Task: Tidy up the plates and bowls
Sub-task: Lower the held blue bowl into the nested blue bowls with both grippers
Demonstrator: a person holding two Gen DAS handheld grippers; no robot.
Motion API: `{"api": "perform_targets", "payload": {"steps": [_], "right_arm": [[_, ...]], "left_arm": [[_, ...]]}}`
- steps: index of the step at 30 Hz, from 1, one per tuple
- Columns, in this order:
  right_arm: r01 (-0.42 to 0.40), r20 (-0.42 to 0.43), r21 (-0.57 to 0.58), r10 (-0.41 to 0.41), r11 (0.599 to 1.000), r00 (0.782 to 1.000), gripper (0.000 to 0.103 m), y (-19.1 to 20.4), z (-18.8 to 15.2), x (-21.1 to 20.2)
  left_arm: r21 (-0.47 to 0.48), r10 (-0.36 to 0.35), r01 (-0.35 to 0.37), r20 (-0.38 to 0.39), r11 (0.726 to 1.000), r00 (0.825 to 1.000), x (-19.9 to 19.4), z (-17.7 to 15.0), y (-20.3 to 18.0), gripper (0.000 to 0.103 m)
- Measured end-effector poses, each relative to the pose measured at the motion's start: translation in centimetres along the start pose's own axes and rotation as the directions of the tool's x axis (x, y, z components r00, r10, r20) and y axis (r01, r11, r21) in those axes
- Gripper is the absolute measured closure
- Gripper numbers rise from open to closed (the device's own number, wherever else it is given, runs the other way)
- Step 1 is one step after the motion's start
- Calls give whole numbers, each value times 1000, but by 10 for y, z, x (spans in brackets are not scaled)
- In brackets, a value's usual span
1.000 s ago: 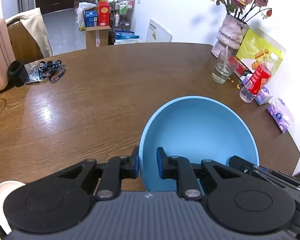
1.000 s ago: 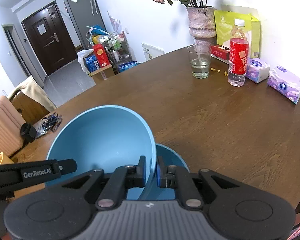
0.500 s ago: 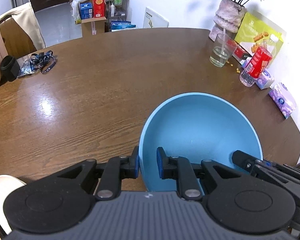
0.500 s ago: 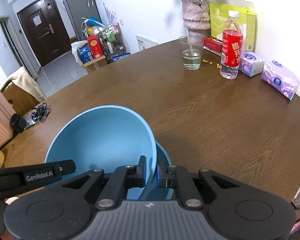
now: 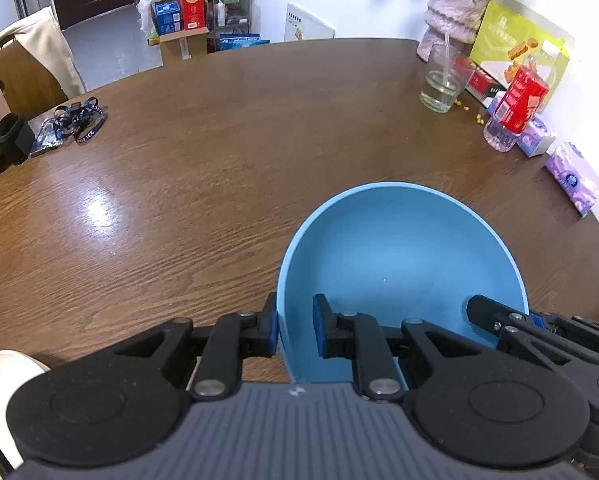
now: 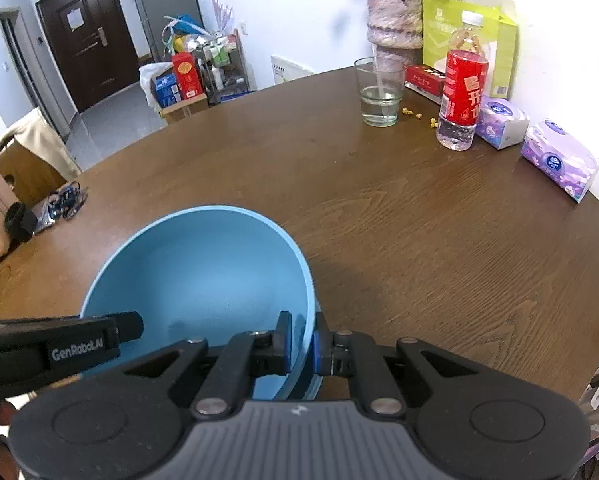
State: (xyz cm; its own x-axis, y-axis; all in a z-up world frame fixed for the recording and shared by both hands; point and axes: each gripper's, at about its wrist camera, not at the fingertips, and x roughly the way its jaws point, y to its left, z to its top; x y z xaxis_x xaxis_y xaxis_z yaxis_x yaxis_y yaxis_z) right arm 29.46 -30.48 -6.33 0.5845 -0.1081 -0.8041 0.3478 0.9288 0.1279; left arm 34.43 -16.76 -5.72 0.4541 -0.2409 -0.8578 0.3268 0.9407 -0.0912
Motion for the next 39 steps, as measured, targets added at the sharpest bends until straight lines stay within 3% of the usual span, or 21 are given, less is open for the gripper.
{"api": "perform_targets", "payload": {"steps": [23, 31, 39], "right_arm": [[120, 42, -182, -114, 976, 993, 93, 20, -7, 6], [93, 22, -163, -91, 982, 996, 87, 14, -7, 9], [52, 40, -118, -47, 992, 998, 87, 4, -6, 2]], "left_arm": [[20, 21, -21, -4, 1000, 1000, 9, -9, -6, 85], [12, 16, -16, -4, 1000, 1000, 9, -9, -5, 85], [3, 13, -13, -4, 1000, 1000, 9, -9, -3, 85]]}}
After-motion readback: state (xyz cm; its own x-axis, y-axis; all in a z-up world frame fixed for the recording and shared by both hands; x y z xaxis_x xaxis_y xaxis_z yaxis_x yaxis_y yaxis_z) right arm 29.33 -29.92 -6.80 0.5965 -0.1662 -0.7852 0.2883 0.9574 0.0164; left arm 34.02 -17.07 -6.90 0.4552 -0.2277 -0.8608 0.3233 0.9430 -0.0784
